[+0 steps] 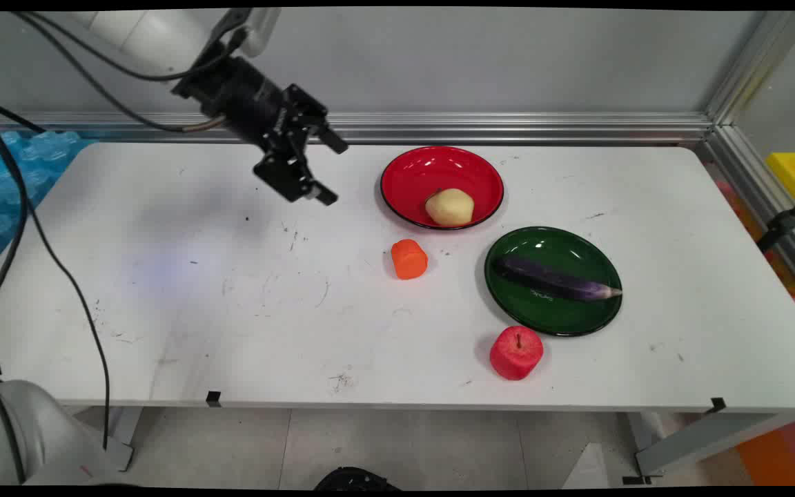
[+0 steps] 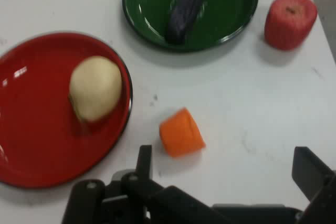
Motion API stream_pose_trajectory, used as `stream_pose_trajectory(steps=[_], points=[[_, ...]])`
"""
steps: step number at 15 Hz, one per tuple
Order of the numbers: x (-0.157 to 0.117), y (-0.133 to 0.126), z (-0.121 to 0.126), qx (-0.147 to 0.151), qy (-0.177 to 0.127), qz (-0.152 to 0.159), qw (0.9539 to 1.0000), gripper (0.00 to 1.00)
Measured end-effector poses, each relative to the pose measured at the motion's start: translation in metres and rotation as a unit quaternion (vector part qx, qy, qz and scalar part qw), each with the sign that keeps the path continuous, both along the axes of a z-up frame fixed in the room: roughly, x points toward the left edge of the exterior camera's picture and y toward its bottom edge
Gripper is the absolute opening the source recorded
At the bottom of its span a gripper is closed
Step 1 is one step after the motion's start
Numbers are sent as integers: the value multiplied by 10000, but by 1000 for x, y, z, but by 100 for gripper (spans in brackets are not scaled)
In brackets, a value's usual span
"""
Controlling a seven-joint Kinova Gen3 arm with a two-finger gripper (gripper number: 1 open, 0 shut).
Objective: Pick up the eggplant from the green plate
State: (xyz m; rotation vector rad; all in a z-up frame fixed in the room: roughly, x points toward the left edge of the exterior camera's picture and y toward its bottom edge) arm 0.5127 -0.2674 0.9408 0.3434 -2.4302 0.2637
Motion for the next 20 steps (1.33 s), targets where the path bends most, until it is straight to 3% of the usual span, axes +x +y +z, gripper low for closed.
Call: stream_pose_trajectory(steps=[8,15,20], points=[[-81,-50,-2,-248,236,-273,9990,100],[-156,-97,-41,-268,259,-495,9981,100],[-194,-123,-72,-239,166,-699,9971,100]])
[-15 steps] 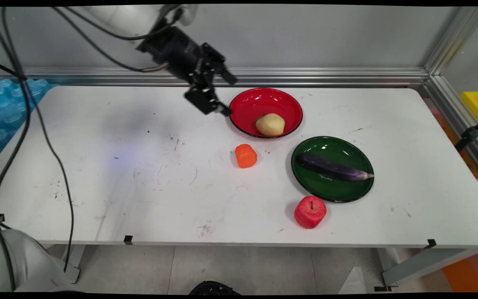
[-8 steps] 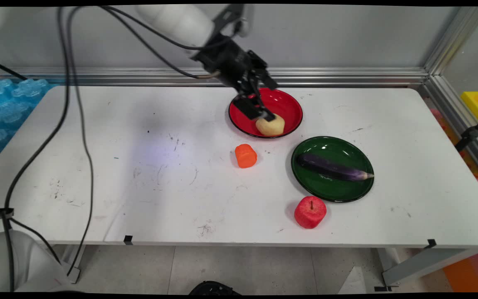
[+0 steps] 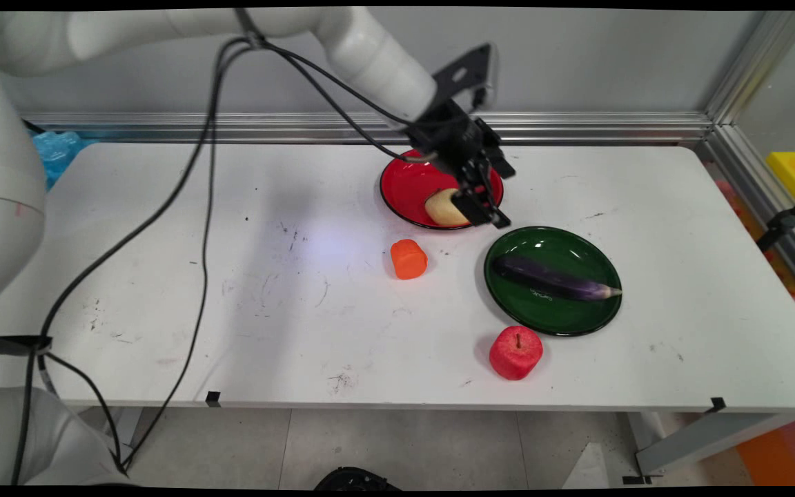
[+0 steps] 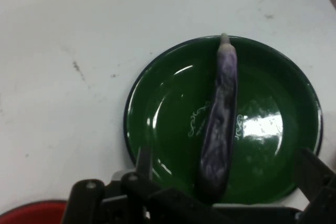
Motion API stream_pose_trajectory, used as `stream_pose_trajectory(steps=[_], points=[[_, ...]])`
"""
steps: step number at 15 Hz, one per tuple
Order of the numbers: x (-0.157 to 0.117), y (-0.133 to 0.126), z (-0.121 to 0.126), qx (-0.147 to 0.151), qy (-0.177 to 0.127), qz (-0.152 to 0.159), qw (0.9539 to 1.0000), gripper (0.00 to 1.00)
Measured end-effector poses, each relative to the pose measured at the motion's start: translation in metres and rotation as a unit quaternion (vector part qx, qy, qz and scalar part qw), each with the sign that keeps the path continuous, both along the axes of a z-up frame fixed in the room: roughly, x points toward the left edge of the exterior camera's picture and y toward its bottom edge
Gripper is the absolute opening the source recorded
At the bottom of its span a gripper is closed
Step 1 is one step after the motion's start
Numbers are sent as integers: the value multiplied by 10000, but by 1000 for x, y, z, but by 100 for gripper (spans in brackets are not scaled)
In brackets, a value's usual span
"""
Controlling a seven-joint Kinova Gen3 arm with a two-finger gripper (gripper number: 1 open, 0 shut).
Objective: Pick up the eggplant from the green plate
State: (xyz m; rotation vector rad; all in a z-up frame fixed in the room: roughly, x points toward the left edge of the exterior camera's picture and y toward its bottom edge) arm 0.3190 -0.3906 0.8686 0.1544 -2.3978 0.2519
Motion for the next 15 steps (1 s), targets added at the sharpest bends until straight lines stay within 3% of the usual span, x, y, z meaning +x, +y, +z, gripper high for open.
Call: stream_pose_trajectory(steps=[15], points=[[-81,-49,-101,229,-488,-664,9963,100]])
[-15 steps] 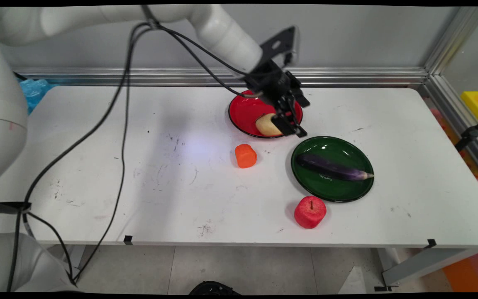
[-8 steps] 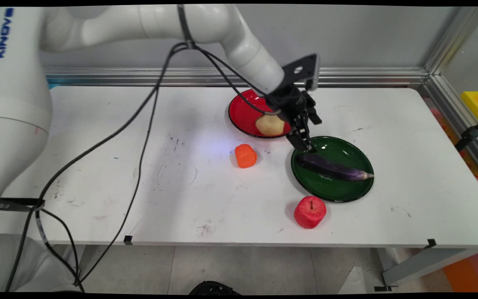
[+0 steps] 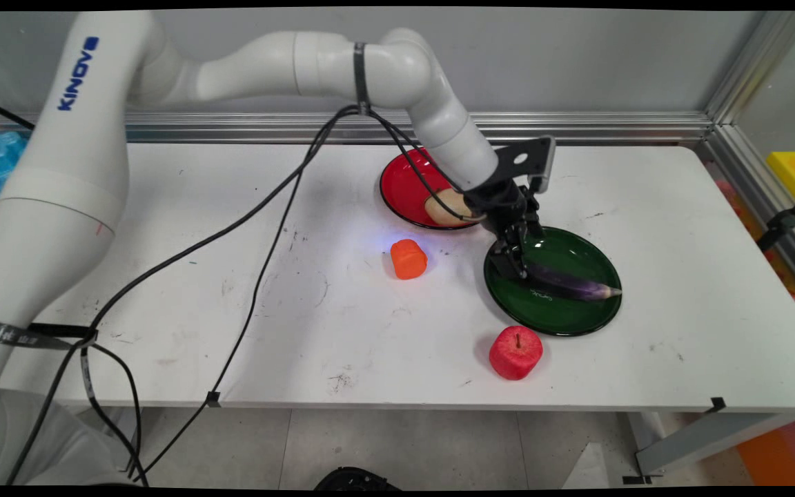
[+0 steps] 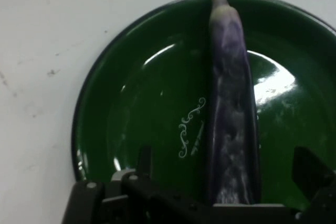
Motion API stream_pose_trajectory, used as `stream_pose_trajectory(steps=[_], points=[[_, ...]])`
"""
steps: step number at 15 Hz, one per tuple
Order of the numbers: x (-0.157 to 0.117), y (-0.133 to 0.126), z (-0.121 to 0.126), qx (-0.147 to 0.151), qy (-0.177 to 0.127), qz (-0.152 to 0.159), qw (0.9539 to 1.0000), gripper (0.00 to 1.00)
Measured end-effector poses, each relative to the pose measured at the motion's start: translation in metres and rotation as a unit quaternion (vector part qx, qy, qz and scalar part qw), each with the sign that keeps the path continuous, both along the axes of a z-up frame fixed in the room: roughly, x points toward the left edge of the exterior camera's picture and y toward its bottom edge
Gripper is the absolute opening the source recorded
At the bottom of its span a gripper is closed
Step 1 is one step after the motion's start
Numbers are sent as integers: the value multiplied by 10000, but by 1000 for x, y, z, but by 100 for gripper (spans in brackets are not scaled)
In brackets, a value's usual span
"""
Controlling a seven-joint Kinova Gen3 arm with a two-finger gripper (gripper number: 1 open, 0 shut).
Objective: Pick up the eggplant from the green plate, then place the picked object on the table
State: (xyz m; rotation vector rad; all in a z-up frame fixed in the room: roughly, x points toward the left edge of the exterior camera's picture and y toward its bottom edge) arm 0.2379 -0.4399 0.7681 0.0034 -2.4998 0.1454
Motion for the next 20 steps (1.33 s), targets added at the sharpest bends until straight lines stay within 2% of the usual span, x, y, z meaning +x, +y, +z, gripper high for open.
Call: stream_pose_trajectory(steps=[5,6,13,16,20], points=[[-12,-6,-19,32,-91,-130,9999,100],[-13,-7,-22,33,-98,-159,9998,0],[-10,-7,-22,-56,-67,-238,9997,0],[3,-2,-10,-129,-18,-188,9997,0],[27,15,18,-184,123,2,9998,0]])
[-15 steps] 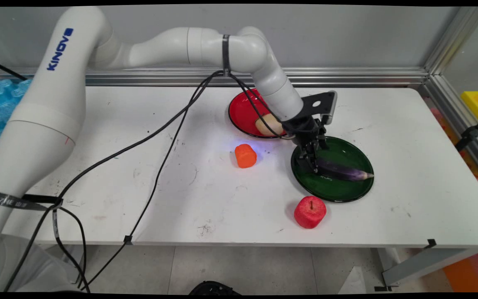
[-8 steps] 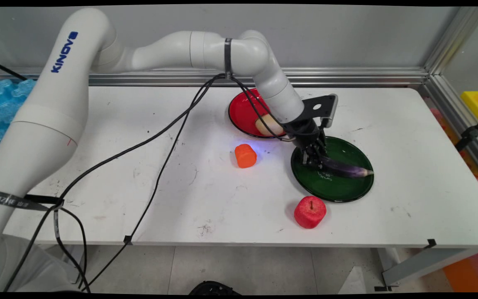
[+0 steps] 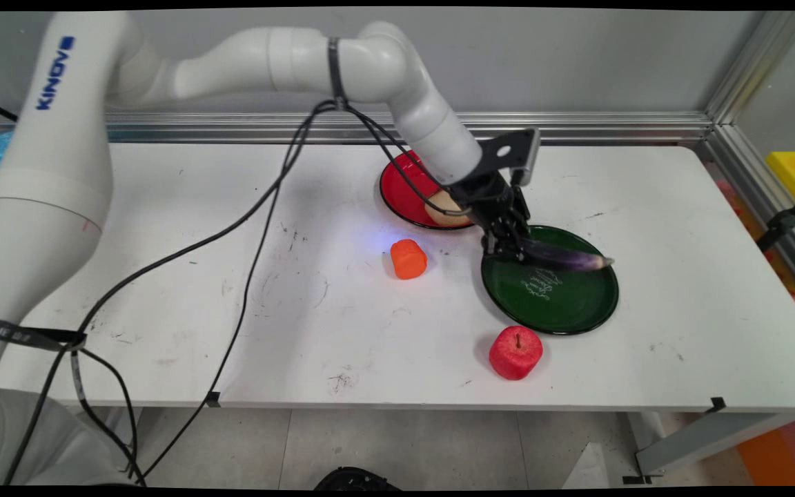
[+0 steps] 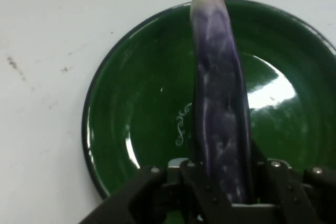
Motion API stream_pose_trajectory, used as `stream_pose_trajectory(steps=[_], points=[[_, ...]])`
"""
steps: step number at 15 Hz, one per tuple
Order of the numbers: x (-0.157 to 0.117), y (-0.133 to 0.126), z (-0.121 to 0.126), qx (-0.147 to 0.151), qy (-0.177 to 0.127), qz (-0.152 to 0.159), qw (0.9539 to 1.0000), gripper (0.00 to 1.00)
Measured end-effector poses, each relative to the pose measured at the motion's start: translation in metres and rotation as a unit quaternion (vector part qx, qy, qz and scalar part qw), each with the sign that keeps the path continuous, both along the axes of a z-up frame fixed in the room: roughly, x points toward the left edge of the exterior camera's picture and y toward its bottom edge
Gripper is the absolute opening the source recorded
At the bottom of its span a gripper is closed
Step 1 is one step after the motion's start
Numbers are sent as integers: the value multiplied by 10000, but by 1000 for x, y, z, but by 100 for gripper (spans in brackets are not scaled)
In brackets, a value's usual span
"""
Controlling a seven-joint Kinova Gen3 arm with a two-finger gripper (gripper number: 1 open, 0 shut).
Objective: Place the picked object on the table
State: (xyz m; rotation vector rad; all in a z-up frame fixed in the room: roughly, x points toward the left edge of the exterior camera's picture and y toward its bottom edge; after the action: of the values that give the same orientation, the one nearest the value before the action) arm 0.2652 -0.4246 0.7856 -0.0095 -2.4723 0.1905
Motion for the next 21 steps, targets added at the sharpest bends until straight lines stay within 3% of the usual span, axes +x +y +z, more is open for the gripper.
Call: stream_pose_trajectory(steps=[5,10,16,21], points=[[39,39,40,73,170,303,9994,0],[77,82,64,227,166,466,9985,0],[127,142,72,501,-43,552,9972,0],[152,173,61,783,-181,958,9921,0]])
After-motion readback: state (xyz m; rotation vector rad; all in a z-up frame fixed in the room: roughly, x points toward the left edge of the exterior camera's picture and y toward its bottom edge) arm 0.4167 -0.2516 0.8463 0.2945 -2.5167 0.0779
